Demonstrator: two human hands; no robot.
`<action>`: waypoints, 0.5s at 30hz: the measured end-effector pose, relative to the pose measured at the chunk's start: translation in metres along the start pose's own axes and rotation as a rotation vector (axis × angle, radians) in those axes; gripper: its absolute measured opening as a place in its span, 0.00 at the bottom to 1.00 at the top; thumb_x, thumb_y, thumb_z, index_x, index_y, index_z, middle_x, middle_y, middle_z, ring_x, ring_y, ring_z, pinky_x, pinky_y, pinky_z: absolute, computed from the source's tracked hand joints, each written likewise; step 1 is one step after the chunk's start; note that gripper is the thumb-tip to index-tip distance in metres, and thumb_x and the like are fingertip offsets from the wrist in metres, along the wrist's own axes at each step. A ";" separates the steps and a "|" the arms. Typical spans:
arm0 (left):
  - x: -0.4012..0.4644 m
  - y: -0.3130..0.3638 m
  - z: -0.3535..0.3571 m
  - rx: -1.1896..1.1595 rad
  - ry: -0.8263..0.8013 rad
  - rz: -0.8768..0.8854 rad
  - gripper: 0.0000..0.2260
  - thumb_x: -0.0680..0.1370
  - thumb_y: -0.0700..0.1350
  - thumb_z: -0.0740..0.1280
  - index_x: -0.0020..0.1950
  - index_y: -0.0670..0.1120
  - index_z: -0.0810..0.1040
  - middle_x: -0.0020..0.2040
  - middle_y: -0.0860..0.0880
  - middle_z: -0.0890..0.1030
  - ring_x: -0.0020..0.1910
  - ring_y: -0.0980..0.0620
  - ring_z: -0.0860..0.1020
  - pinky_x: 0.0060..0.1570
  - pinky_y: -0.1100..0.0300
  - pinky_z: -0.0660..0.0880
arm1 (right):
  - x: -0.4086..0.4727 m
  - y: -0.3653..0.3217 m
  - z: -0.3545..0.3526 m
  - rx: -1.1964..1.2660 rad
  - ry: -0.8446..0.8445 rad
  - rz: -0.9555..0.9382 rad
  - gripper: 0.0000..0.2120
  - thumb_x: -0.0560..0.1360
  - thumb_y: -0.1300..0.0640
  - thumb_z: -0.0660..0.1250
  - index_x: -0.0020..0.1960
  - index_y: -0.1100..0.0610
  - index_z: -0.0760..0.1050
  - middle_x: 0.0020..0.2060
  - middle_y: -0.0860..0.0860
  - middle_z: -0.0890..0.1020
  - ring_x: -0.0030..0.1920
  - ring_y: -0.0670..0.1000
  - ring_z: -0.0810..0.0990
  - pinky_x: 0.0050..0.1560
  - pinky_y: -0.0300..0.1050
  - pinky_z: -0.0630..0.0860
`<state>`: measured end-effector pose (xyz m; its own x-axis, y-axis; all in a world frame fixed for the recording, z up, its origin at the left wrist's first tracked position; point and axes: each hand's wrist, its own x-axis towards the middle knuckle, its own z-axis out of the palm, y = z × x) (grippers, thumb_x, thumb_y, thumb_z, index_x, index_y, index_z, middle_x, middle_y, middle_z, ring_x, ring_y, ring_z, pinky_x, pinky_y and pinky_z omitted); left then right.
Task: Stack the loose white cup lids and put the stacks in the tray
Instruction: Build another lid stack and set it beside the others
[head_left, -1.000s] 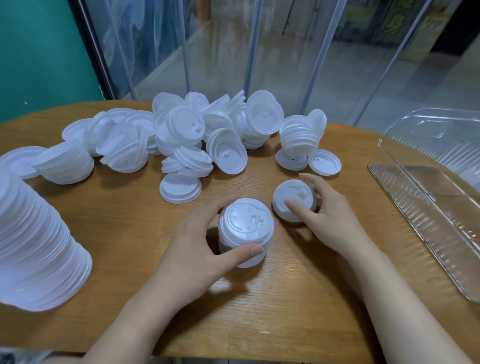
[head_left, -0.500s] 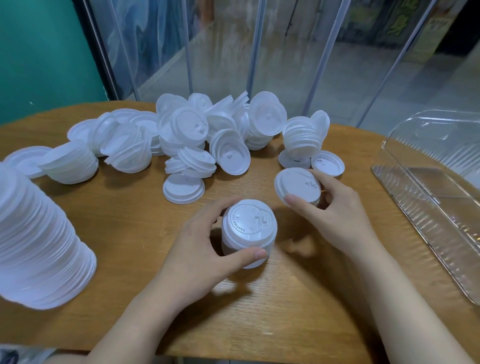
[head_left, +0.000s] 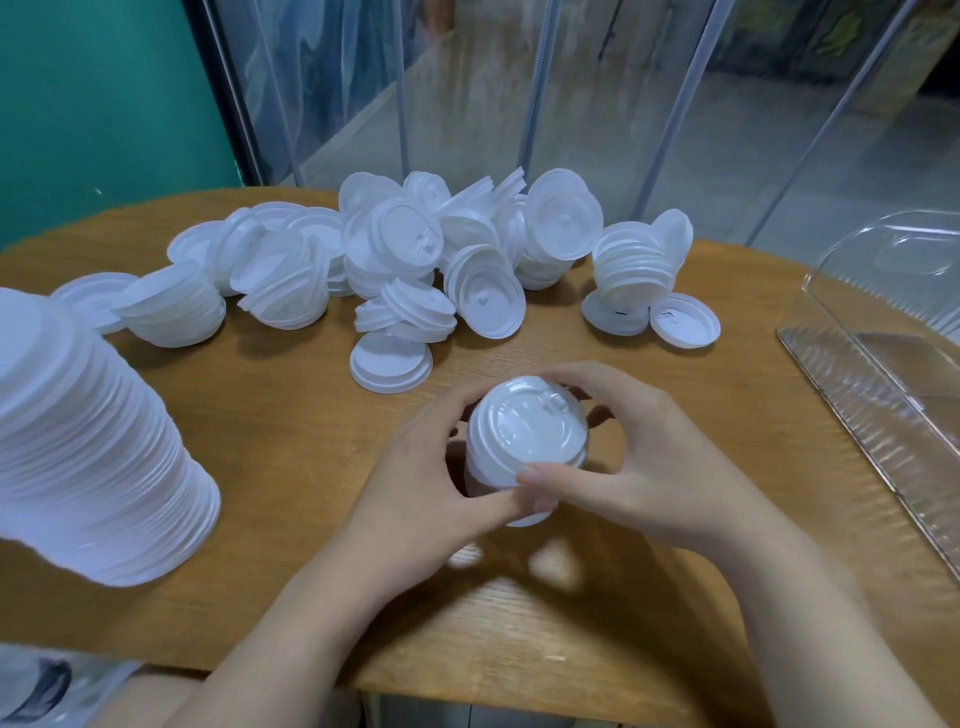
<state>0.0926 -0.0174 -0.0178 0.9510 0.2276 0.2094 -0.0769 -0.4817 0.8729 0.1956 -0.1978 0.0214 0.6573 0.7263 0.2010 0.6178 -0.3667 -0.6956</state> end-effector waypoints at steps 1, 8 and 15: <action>0.000 -0.001 0.001 -0.006 -0.002 -0.003 0.33 0.64 0.55 0.84 0.67 0.61 0.76 0.59 0.66 0.82 0.60 0.65 0.79 0.55 0.74 0.72 | 0.001 0.001 0.002 -0.024 -0.011 0.008 0.28 0.66 0.34 0.76 0.63 0.36 0.73 0.58 0.33 0.79 0.62 0.41 0.77 0.60 0.41 0.73; -0.001 -0.005 0.001 -0.021 -0.034 -0.042 0.42 0.60 0.59 0.80 0.72 0.60 0.71 0.62 0.66 0.80 0.61 0.65 0.78 0.55 0.73 0.73 | 0.002 0.001 0.004 -0.046 -0.067 0.095 0.32 0.65 0.35 0.78 0.65 0.34 0.70 0.59 0.31 0.78 0.63 0.34 0.74 0.63 0.38 0.72; 0.000 0.001 0.000 -0.014 -0.034 -0.025 0.32 0.67 0.50 0.83 0.66 0.63 0.74 0.60 0.68 0.81 0.60 0.66 0.79 0.55 0.76 0.70 | 0.003 -0.002 -0.006 0.093 -0.154 0.167 0.30 0.64 0.33 0.79 0.63 0.33 0.73 0.57 0.32 0.80 0.61 0.35 0.76 0.57 0.29 0.73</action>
<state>0.0930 -0.0182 -0.0168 0.9623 0.2103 0.1723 -0.0568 -0.4643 0.8838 0.1986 -0.1986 0.0274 0.6692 0.7427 -0.0251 0.4589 -0.4396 -0.7721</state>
